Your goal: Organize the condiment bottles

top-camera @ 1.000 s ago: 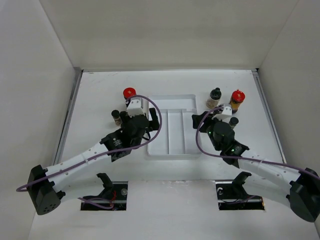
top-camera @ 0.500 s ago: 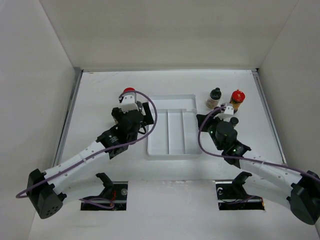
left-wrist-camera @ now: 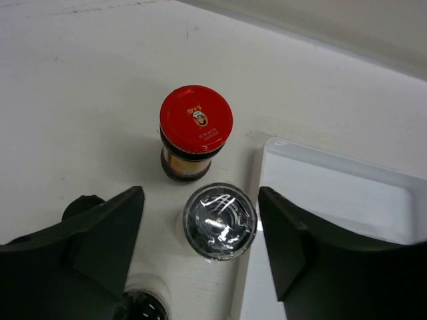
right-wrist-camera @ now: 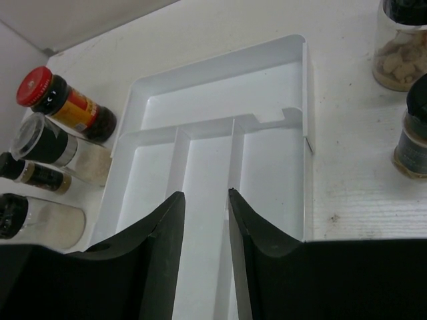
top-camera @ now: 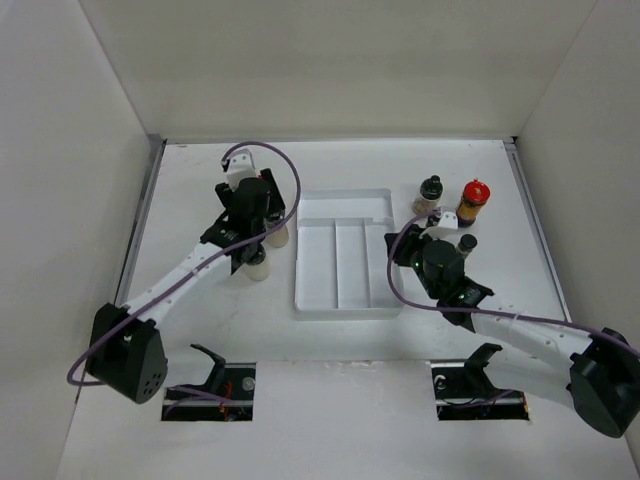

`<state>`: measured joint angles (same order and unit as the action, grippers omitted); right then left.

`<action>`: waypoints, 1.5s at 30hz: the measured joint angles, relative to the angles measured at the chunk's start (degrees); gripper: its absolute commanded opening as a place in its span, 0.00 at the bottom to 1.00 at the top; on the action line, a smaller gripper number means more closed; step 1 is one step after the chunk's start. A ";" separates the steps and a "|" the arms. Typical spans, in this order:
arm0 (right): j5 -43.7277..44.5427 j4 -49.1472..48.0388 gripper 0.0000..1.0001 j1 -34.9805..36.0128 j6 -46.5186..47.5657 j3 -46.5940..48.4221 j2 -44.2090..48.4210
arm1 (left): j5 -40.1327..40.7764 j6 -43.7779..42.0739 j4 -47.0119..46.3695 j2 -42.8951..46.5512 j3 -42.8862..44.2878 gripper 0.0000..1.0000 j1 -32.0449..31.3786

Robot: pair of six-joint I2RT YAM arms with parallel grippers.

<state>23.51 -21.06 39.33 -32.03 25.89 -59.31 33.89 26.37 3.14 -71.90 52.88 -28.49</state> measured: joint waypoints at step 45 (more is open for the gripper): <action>-0.22 -2.14 0.81 1.90 1.38 1.18 -6.82 | -4.44 -1.97 1.27 -31.19 18.01 0.39 8.44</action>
<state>23.29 -23.20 41.23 -30.65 27.07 -66.13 29.45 24.40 4.40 -103.09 70.89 -20.05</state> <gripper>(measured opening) 0.806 0.654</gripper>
